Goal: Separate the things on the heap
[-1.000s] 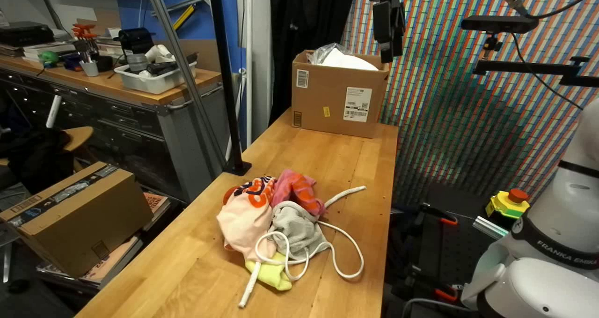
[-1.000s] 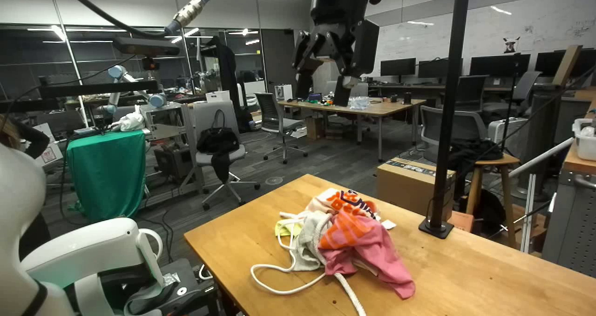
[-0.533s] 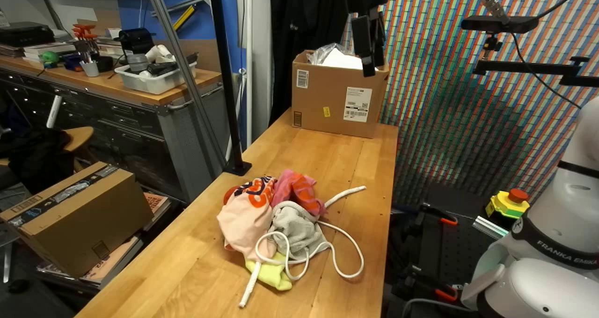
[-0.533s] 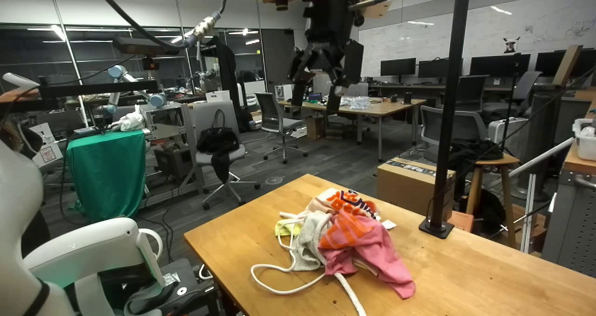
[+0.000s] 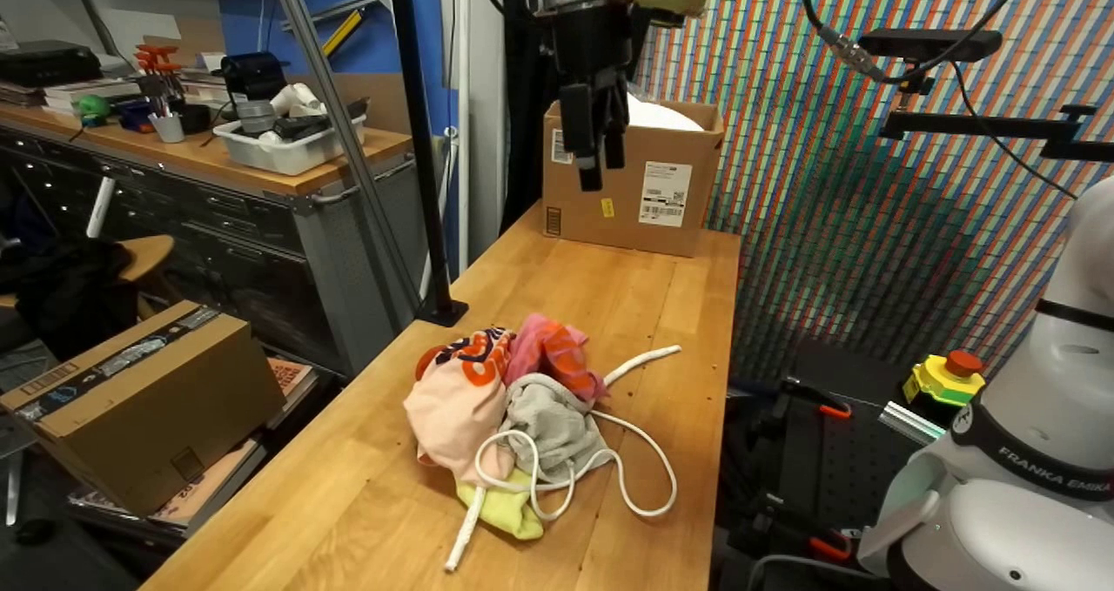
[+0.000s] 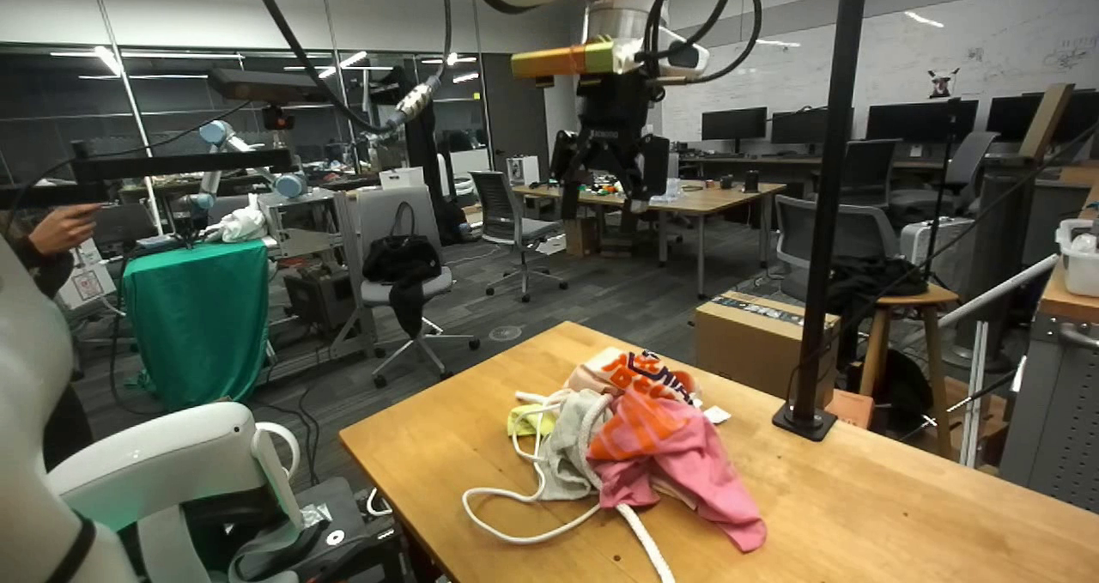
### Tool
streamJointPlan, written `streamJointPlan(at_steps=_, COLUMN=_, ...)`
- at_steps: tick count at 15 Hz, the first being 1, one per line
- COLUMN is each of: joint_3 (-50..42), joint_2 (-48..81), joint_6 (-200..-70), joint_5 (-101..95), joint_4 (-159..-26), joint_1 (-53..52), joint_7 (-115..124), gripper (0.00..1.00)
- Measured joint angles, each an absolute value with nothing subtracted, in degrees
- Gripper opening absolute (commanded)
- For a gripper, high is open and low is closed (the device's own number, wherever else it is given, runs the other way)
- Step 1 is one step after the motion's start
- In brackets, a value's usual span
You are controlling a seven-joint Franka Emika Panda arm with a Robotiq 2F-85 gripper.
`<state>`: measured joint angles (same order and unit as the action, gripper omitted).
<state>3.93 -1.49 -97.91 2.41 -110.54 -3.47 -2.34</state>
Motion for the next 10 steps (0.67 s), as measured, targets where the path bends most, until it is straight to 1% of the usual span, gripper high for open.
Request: streamJointPlan(at_steps=10, joint_3=5.9, joint_2=10.2, joint_6=-112.9, joint_5=3.7, joint_4=-110.9, joint_1=-5.2, joint_7=-3.0, gripper=1.0)
